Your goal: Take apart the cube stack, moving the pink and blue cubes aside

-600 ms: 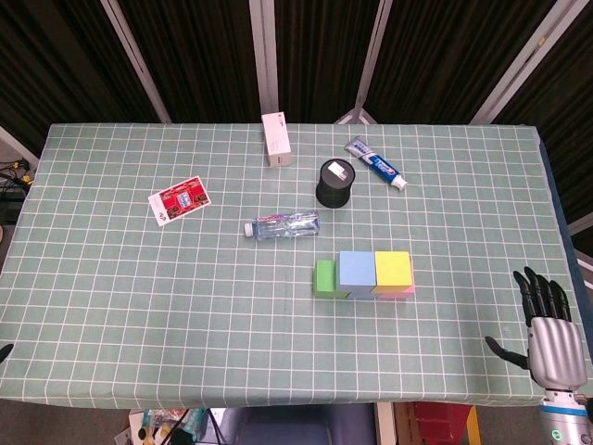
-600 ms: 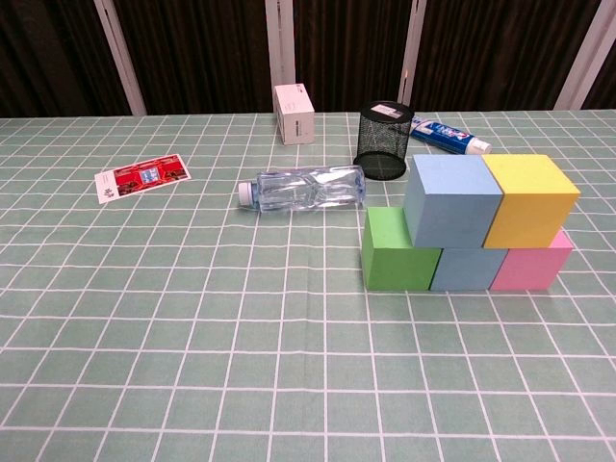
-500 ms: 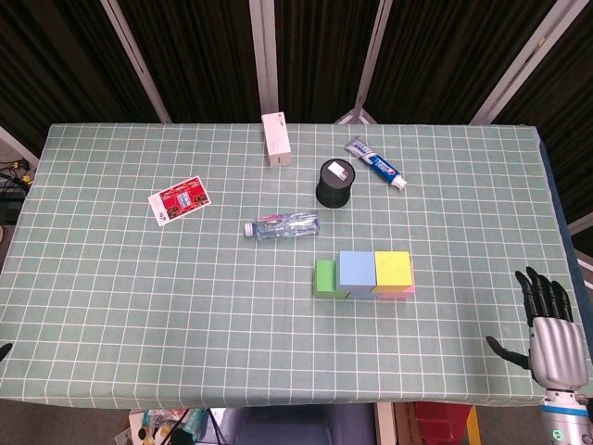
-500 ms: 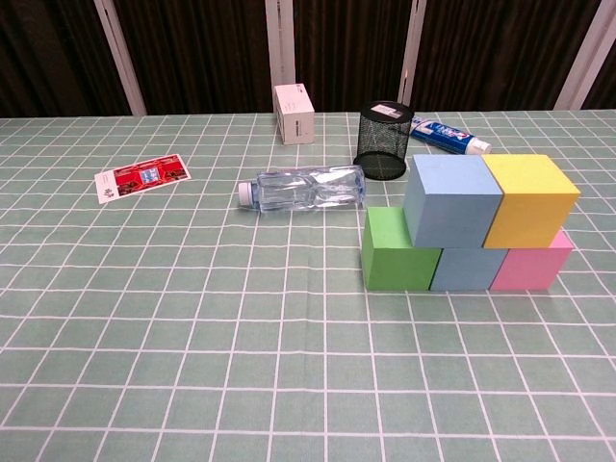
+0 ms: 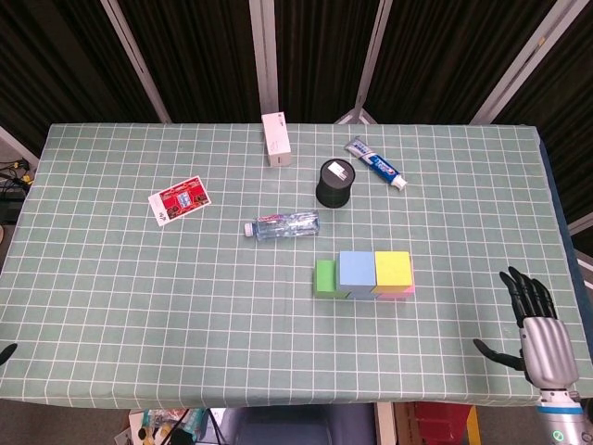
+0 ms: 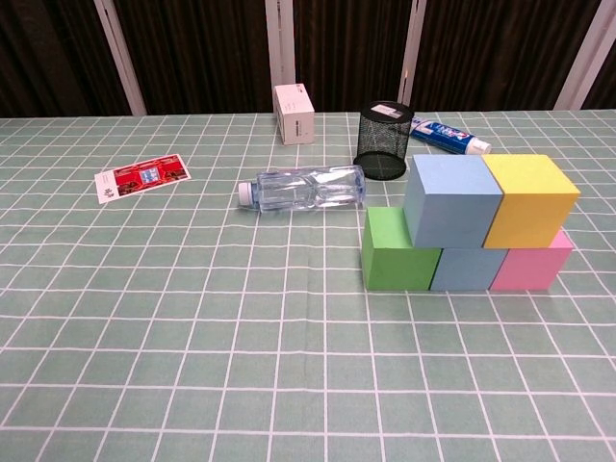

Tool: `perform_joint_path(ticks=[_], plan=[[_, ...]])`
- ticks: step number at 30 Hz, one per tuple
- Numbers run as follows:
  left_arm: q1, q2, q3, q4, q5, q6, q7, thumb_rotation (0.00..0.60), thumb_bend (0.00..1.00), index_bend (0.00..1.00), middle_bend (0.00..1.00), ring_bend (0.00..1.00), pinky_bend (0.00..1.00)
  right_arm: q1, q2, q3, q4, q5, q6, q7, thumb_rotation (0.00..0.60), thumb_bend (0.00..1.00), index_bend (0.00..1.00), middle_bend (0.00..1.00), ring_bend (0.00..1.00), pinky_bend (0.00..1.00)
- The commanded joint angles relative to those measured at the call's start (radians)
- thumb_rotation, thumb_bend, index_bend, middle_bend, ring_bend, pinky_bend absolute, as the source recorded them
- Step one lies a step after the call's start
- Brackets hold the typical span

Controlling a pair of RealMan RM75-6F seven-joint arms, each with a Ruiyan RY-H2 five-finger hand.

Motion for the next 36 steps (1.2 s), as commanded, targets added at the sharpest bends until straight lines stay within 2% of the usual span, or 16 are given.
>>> perform_joint_path(ticks=[1,5,9,13,19,22,30,36], plan=[[0.005,-0.001,0.004,0.003,0.010,0.011,-0.001,0.600,0.18,0.15,0.00,0.00,0.00,0.007,-0.003,-0.001,0.015,0.001,-0.011,0.014,0.600,0.13,0.00,0.00,0.00,0.00],[0.012,-0.001,0.005,0.005,0.005,0.018,-0.007,0.600,0.18,0.15,0.00,0.00,0.00,0.013,-0.016,0.012,0.017,0.025,-0.018,0.037,0.600,0.13,0.02,0.00,0.00,0.00],[0.008,0.003,-0.003,0.003,-0.017,0.005,-0.009,0.600,0.18,0.15,0.00,0.00,0.00,0.042,-0.020,0.024,0.033,0.051,-0.072,0.138,0.600,0.13,0.02,0.00,0.00,0.00],[0.001,0.002,-0.008,0.000,-0.026,-0.008,-0.002,0.600,0.18,0.15,0.00,0.00,0.00,0.088,-0.022,0.038,0.041,0.093,-0.161,0.160,0.600,0.13,0.02,0.00,0.00,0.00],[0.000,0.003,-0.003,-0.005,-0.018,-0.010,0.010,0.600,0.18,0.15,0.00,0.00,0.00,0.184,-0.014,0.079,-0.015,0.183,-0.331,0.192,0.600,0.13,0.02,0.00,0.00,0.00],[0.002,0.005,-0.006,-0.004,-0.024,-0.008,0.002,0.600,0.18,0.15,0.00,0.00,0.00,0.218,-0.032,0.095,-0.023,0.238,-0.382,0.155,0.600,0.13,0.02,0.00,0.00,0.00],[0.002,0.006,-0.006,-0.003,-0.025,-0.008,0.002,0.600,0.18,0.16,0.00,0.00,0.00,0.284,-0.129,0.130,0.013,0.392,-0.429,-0.048,0.600,0.13,0.02,0.00,0.00,0.00],[0.006,0.005,-0.006,-0.004,-0.025,-0.003,0.004,0.600,0.18,0.16,0.00,0.00,0.00,0.314,-0.172,0.135,0.036,0.446,-0.461,-0.090,0.600,0.13,0.02,0.00,0.00,0.00]])
